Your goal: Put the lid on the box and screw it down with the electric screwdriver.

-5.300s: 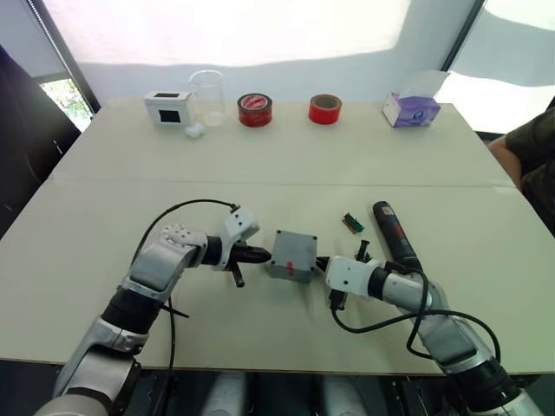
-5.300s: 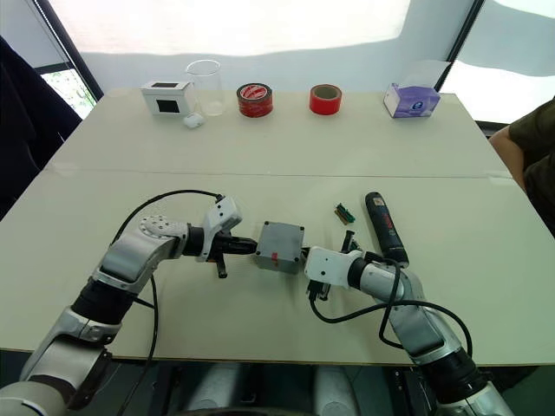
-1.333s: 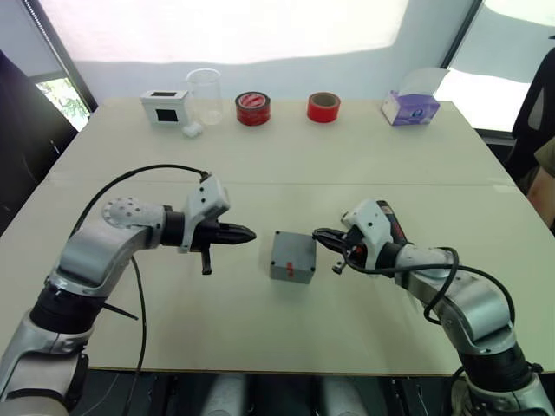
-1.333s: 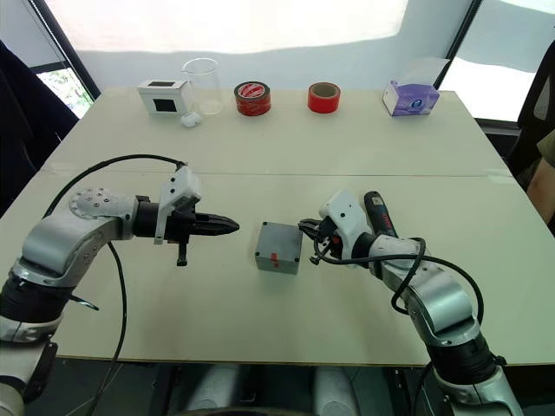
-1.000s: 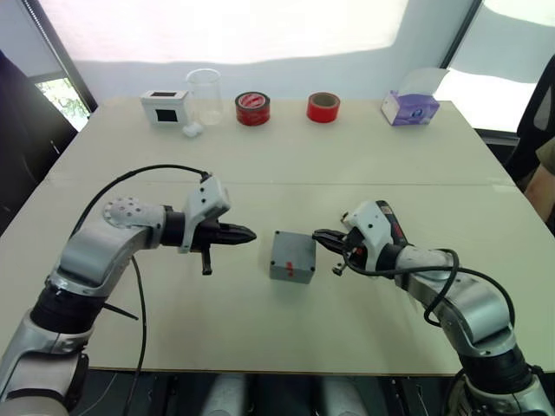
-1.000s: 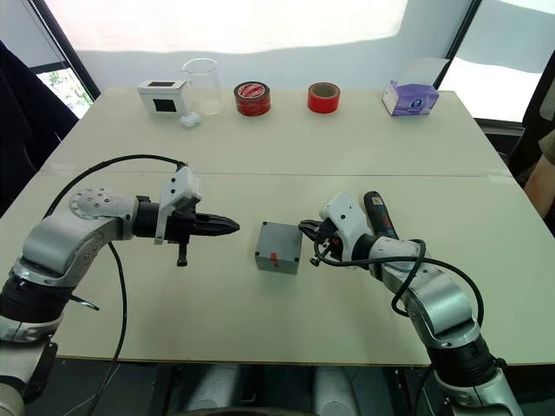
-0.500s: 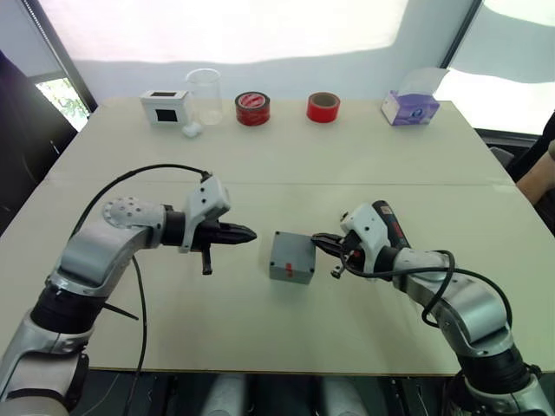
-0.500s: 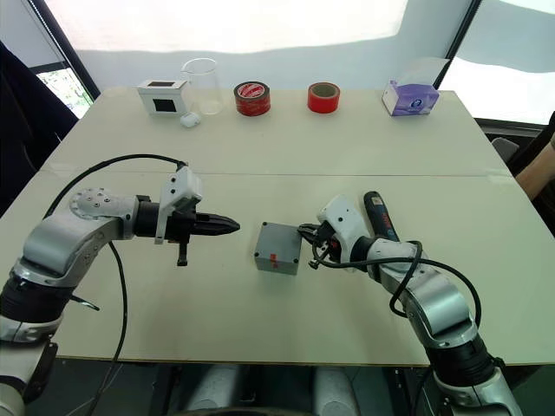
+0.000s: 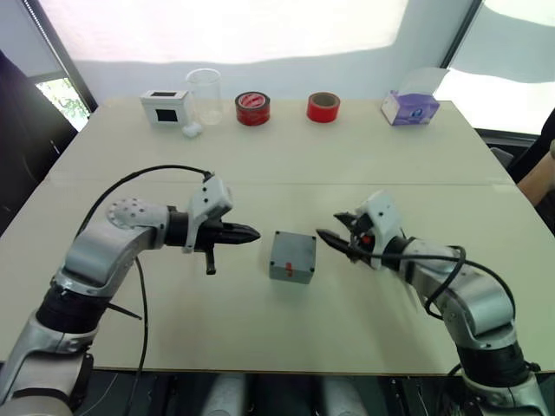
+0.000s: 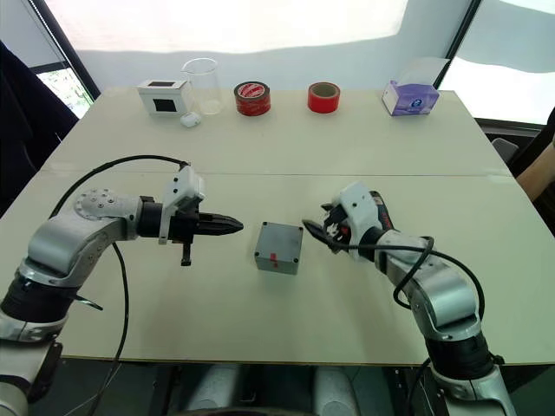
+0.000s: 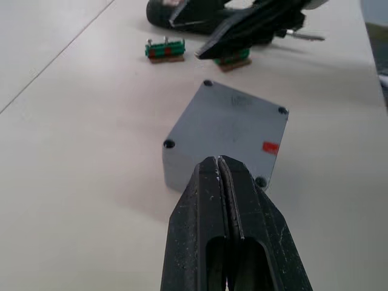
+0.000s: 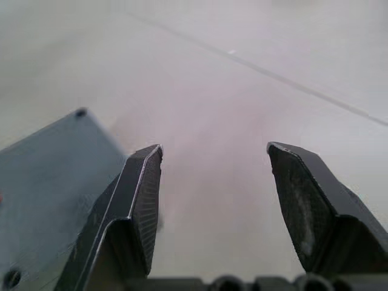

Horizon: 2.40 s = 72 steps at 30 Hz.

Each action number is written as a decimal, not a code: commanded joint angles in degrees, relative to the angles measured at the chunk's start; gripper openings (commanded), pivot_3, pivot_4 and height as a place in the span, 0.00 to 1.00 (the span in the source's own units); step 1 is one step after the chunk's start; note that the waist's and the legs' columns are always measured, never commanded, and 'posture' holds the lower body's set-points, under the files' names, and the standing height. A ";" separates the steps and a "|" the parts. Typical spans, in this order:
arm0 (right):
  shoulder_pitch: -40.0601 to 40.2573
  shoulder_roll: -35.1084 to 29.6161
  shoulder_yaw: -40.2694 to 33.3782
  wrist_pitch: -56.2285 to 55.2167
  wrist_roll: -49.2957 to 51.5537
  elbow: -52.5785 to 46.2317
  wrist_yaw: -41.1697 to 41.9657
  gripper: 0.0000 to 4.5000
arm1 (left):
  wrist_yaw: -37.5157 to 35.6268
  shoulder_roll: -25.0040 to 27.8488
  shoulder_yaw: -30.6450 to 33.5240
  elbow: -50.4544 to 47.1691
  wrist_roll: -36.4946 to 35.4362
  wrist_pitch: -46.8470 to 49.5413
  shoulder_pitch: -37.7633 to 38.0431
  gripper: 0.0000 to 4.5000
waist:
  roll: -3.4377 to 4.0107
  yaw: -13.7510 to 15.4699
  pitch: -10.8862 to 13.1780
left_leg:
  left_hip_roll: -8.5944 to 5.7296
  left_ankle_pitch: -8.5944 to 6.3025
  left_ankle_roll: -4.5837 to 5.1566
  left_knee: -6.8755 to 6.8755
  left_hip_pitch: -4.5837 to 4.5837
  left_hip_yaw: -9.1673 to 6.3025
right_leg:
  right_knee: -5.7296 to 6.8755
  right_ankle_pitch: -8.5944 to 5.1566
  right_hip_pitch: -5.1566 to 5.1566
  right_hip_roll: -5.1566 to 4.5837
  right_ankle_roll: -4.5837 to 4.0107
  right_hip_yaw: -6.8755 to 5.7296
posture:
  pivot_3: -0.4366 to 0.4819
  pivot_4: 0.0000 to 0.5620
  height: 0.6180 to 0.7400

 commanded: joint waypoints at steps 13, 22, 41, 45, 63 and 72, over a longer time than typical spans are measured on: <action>-12.67 -18.64 -14.19 20.43 14.23 4.12 6.04 0.94 | -1.52 -2.49 -1.44 -7.01 -3.20 -0.68 -4.46 0.00 | 0.25 -0.26 0.18 | 0.00 0.00 0.01 -0.05 0.00 0.11 | -0.03 0.00 -0.01 -0.03 0.00 0.06 | 0.48 0.27 1.00; -18.16 -34.70 2.43 29.63 11.44 17.78 12.92 0.98 | -0.99 -3.94 -4.05 -9.91 -2.05 -1.88 -4.56 0.00 | 0.29 -0.14 0.21 | 0.03 0.00 0.02 -0.15 -0.02 0.12 | -0.13 -0.01 -0.04 -0.18 -0.03 0.08 | 0.48 0.27 1.00; -22.32 -35.88 23.18 24.79 4.51 32.45 27.42 0.98 | 3.23 -4.66 -3.70 -12.30 -2.75 -0.78 -1.12 0.00 | 0.27 -1.18 0.23 | -0.01 -0.04 0.09 -0.02 -0.16 0.18 | -0.13 0.00 -0.13 -0.12 0.01 0.05 | 0.48 0.27 1.00; -24.05 -33.45 26.74 23.54 1.04 35.79 27.70 0.98 | 3.44 -3.65 -4.12 -12.03 -1.57 -1.26 -0.01 0.00 | 0.27 -1.23 0.23 | -0.01 -0.04 0.09 -0.03 -0.16 0.19 | -0.13 0.00 -0.14 -0.11 0.00 0.05 | 0.48 0.27 1.00; -17.98 -34.64 30.39 17.32 -8.34 33.15 31.53 0.40 | 4.20 -2.27 -6.33 -14.01 0.44 -1.67 5.00 0.00 | 0.02 -0.37 0.09 | -0.01 -0.05 0.08 0.13 -0.07 0.06 | -0.16 0.00 0.08 -0.23 -0.02 0.03 | 0.48 0.27 1.00; -27.87 -29.63 12.83 18.09 -10.05 40.10 20.70 0.40 | 2.59 -1.88 -4.40 -10.28 0.26 -2.81 4.17 0.00 | 0.15 -1.00 0.20 | 0.01 -0.05 0.06 0.25 -0.06 0.08 | -0.19 0.09 0.09 -0.26 -0.33 0.10 | 0.48 0.27 1.00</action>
